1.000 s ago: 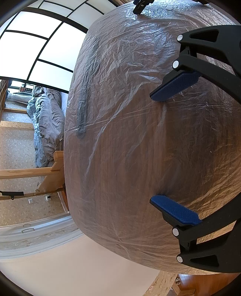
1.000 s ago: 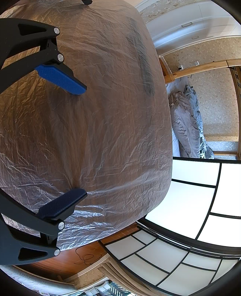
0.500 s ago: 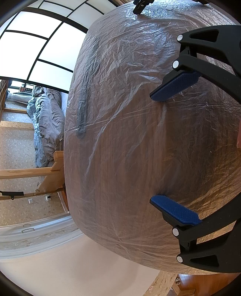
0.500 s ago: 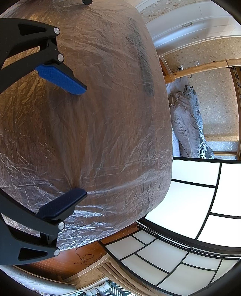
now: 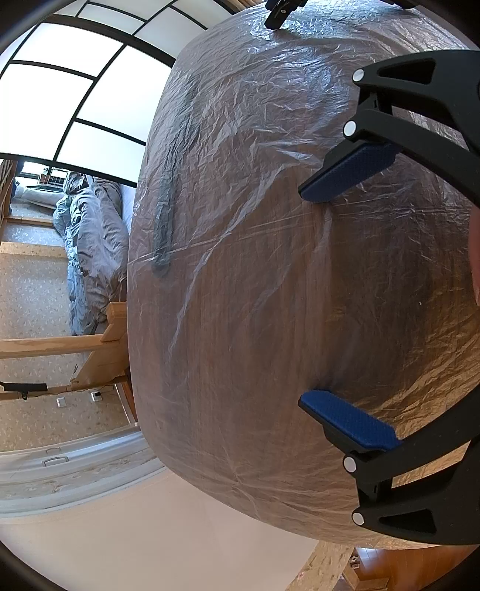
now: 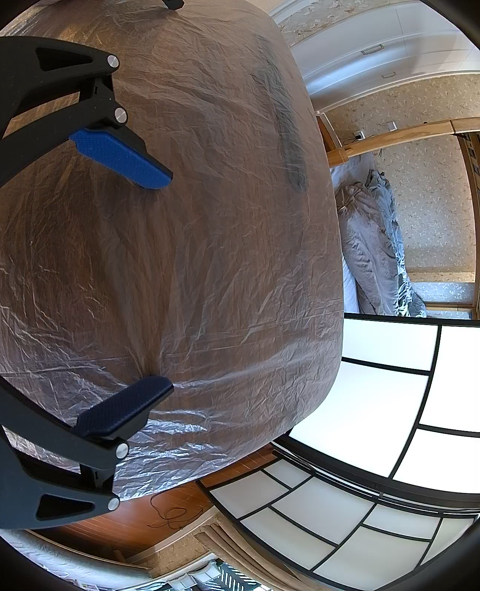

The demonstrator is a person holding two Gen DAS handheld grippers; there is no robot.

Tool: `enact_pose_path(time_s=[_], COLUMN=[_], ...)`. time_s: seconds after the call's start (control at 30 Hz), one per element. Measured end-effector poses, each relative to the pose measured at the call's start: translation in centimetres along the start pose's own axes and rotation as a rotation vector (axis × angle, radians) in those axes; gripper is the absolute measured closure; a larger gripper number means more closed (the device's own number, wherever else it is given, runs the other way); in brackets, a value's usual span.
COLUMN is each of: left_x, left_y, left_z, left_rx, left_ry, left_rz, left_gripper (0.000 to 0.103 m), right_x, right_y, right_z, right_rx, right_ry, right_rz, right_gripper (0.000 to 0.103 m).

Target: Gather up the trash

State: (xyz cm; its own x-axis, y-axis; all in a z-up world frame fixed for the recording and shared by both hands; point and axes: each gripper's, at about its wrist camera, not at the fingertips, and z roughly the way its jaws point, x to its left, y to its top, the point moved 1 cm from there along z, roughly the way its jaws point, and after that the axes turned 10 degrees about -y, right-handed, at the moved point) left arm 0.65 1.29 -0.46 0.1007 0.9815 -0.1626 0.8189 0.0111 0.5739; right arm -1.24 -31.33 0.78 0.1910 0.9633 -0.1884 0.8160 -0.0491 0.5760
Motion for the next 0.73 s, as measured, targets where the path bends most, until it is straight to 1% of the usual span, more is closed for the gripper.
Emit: enact_pose_path(time_s=[0.73], left_x=[-0.20], left_y=[-0.02], left_z=[-0.05], left_rx=[0.001], left_ry=[-0.003], left_rz=[0.002], left_gripper=[0.001], right_x=[-0.01], right_y=[0.02], right_z=[0.01], right_rx=[0.000], right_ry=[0.000], right_rz=[0.000], right_gripper=[0.004])
